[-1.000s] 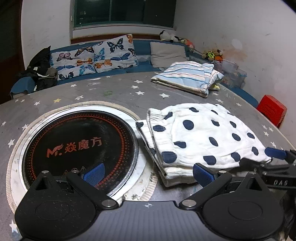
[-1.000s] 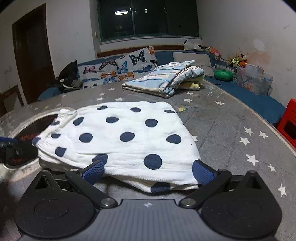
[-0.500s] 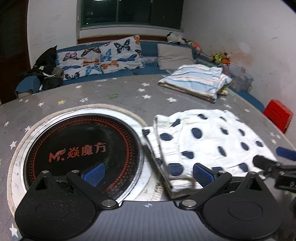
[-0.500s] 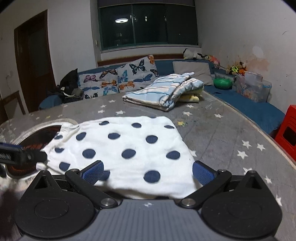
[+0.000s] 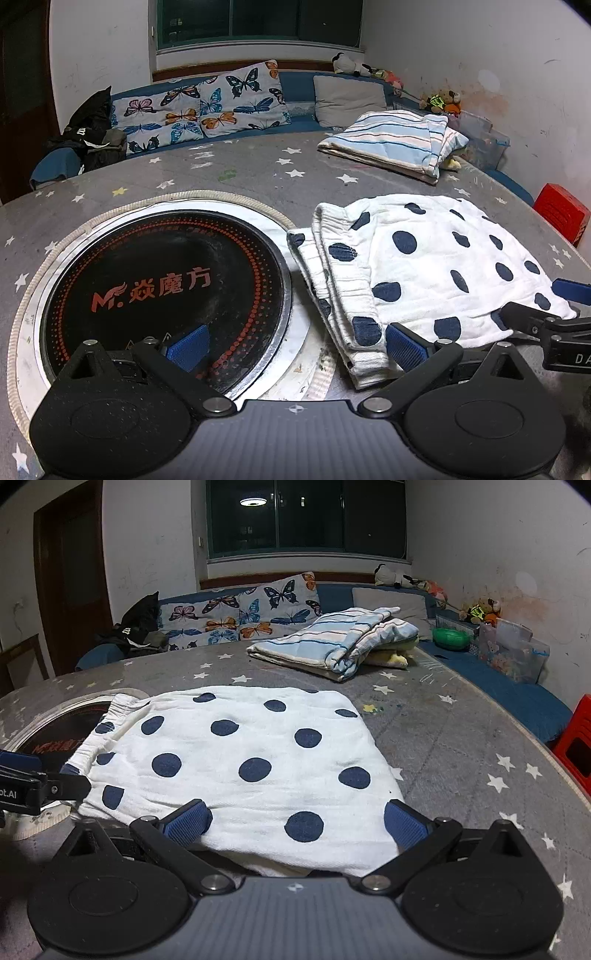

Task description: Fold clothes

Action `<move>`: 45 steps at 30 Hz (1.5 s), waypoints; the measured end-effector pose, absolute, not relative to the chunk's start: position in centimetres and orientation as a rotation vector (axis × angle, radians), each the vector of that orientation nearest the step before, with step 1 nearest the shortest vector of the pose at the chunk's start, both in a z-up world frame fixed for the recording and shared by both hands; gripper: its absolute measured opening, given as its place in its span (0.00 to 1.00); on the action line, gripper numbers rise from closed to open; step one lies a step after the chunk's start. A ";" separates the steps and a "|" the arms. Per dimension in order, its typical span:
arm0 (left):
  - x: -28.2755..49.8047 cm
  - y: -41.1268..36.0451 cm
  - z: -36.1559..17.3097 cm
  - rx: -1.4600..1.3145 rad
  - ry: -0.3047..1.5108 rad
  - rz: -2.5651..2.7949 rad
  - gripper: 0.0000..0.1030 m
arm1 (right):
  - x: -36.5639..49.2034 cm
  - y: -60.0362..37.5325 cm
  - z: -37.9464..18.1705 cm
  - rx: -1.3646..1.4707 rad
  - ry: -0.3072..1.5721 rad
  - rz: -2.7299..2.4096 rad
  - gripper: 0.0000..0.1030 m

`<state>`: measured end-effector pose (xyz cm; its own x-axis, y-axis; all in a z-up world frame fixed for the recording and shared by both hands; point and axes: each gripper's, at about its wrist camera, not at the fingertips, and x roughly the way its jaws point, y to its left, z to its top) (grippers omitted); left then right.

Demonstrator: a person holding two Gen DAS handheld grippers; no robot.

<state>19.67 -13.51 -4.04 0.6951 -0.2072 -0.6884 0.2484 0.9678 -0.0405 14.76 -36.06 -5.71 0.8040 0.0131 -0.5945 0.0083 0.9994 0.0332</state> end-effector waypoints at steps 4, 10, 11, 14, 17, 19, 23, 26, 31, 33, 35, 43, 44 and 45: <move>19.5 -13.3 -3.9 0.055 0.759 -0.258 1.00 | 14.0 -35.6 -5.4 0.031 0.631 0.021 1.00; 18.8 -13.1 -3.5 0.053 0.752 -0.267 1.00 | 12.8 -33.9 -4.8 -0.009 0.631 0.090 1.00; 18.6 -13.1 -3.5 0.054 0.752 -0.269 1.00 | 12.6 -33.6 -4.7 -0.017 0.634 0.105 1.00; 18.1 -13.0 -3.4 0.054 0.753 -0.277 1.00 | 12.2 -32.8 -4.7 -0.028 0.635 0.132 1.00; 17.7 -13.0 -3.4 0.056 0.754 -0.287 1.00 | 11.8 -32.2 -4.7 -0.028 0.639 0.148 1.00; 17.3 -12.9 -3.3 0.059 0.755 -0.296 1.00 | 11.5 -32.0 -4.7 -0.024 0.639 0.150 1.00; 16.6 -13.0 -3.3 0.070 0.752 -0.318 1.00 | 11.0 -32.0 -4.9 -0.004 0.641 0.149 1.00; 16.0 -13.1 -3.4 0.074 0.751 -0.329 1.00 | 10.8 -32.2 -5.2 0.007 0.647 0.137 1.00; 15.7 -13.0 -3.7 0.075 0.763 -0.326 1.00 | 10.5 -32.4 -5.4 0.012 0.655 0.137 1.00; 15.7 -12.9 -3.7 0.079 0.768 -0.323 1.00 | 10.5 -32.3 -5.4 0.009 0.657 0.139 1.00; 15.7 -12.9 -3.7 0.081 0.771 -0.320 1.00 | 10.7 -32.3 -5.4 0.009 0.658 0.140 1.00; 15.6 -13.1 -3.8 0.089 0.777 -0.329 1.00 | 10.9 -31.9 -5.4 0.006 0.660 0.146 1.00; 15.6 -13.1 -3.8 0.090 0.777 -0.331 1.00 | 10.9 -31.9 -5.4 0.006 0.660 0.145 1.00; 15.6 -13.2 -3.8 0.090 0.778 -0.332 1.00 | 10.9 -31.9 -5.4 0.007 0.661 0.143 1.00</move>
